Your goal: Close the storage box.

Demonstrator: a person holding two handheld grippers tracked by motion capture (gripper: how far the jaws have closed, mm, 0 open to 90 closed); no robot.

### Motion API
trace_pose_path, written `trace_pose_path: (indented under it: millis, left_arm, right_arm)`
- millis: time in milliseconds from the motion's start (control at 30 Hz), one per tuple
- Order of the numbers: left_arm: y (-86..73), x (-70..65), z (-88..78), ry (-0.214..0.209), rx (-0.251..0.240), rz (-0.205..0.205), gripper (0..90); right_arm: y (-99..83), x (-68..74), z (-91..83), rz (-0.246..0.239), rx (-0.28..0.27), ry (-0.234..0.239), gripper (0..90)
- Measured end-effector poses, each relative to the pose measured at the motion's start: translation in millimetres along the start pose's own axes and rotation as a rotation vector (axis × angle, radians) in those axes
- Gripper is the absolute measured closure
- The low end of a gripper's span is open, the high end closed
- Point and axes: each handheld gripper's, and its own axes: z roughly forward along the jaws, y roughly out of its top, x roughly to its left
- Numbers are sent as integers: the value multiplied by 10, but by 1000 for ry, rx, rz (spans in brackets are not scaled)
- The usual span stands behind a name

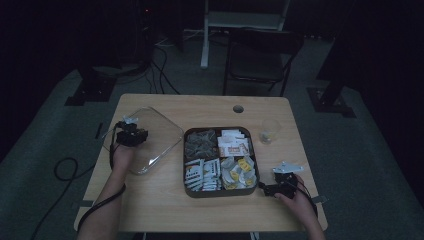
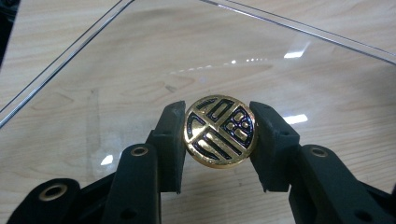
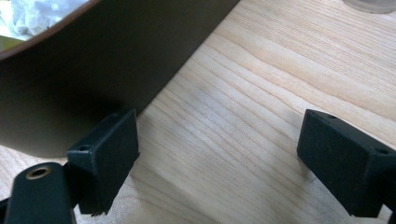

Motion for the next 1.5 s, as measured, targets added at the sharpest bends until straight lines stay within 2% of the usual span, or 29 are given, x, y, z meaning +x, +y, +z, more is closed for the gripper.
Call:
trace_pose_path:
  millis: [133,267,433,900,1133,1233,1300,1333,1467,1500]
  left_arm:
    - [77,3,-108,-4,-13,8,596]
    - [129,-9,-186,-32,-30,5,596]
    - [174,-104,-237,-91,-33,37,596]
    - [325,-486,-331,-209,-44,135,596]
    - [389,-725,-363,-271,-50,191,596]
    - [408,-817,-369,-303,-51,211,595]
    - [410,-865,-373,-341,-56,231,595]
    - [411,-890,-373,-354,-55,228,595]
    - [415,-1016,-369,-374,-50,274,595]
    - [416,-1047,-364,-384,-50,275,596]
  right_arm:
    - [0,1,0,1,1,0,122]
    - [0,0,0,0,0,0,122]
    - [0,0,0,0,0,0,122]
    - [0,0,0,0,0,0,122]
    - [0,0,0,0,0,0,122]
    - [0,0,0,0,0,0,122]
    - [0,0,0,0,0,0,122]
    - [0,0,0,0,0,0,122]
    - [0,0,0,0,0,0,122]
    - [0,0,0,0,0,0,122]
